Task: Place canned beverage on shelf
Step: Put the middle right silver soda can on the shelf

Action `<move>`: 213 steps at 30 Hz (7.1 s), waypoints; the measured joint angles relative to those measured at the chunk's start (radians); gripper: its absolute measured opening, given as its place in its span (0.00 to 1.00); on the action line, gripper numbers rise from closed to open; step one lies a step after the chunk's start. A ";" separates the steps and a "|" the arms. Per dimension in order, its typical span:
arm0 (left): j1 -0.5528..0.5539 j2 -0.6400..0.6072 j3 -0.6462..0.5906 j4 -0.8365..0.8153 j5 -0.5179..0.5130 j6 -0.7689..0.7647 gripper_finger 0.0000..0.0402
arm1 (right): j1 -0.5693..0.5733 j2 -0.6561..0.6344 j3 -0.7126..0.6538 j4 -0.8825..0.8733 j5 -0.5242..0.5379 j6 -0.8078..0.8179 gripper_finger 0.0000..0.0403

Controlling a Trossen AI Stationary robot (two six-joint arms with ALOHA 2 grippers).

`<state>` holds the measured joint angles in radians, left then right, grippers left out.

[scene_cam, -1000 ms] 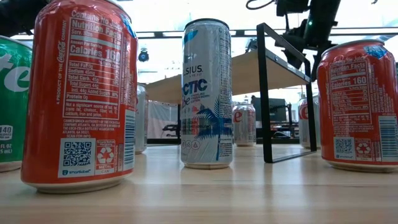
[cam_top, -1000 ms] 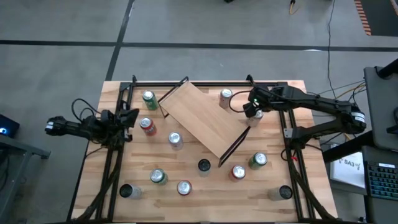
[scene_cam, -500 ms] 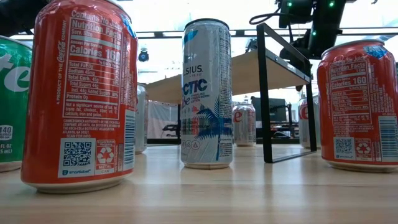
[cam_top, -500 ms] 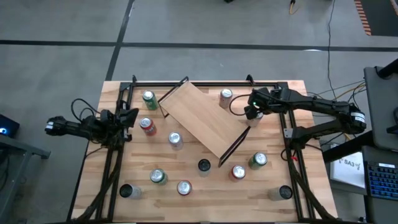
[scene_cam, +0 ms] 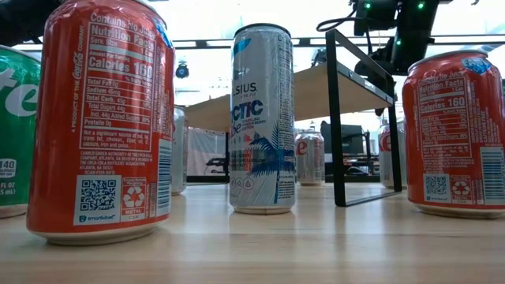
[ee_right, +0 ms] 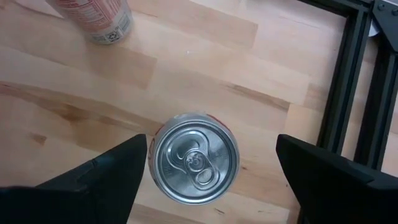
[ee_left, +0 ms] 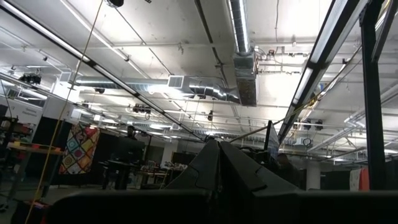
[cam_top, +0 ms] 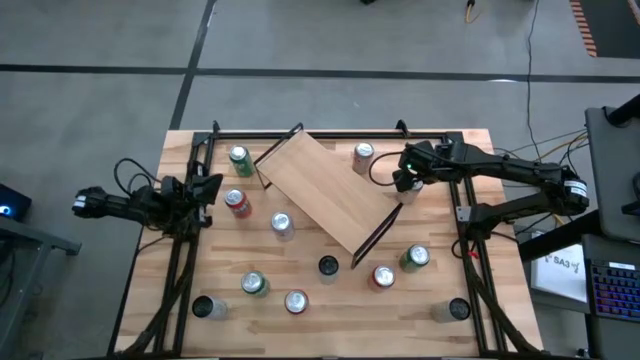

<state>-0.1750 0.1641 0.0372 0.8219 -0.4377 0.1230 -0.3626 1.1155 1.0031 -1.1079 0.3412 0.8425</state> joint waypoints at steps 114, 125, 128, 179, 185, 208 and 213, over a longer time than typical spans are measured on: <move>0.000 0.000 0.000 0.009 0.000 0.018 0.00 | 0.038 -0.001 0.386 -0.028 0.047 -0.185 0.73; 0.000 0.000 0.000 0.010 0.000 0.018 0.00 | 0.183 0.038 0.513 0.003 -0.003 -0.208 0.73; 0.000 0.000 0.000 0.010 0.000 0.018 0.00 | 0.230 0.085 0.545 0.014 -0.006 -0.218 0.73; 0.000 0.000 0.000 0.009 0.000 0.010 0.00 | 0.468 0.570 1.072 -0.321 -0.184 -0.312 0.73; 0.000 0.000 0.000 0.008 0.000 0.010 0.00 | 0.470 0.604 1.072 -0.323 -0.183 -0.312 0.73; 0.000 0.000 0.000 0.008 0.000 0.010 0.00 | 0.467 0.622 1.060 -0.284 -0.080 -0.267 0.74; 0.000 0.000 0.000 0.008 0.000 0.010 0.00 | 0.467 0.622 1.036 -0.262 -0.080 -0.277 0.74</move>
<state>-0.1749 0.1638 0.0368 0.8299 -0.4377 0.1333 0.1043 1.7378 2.0388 -1.3700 0.2611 0.5659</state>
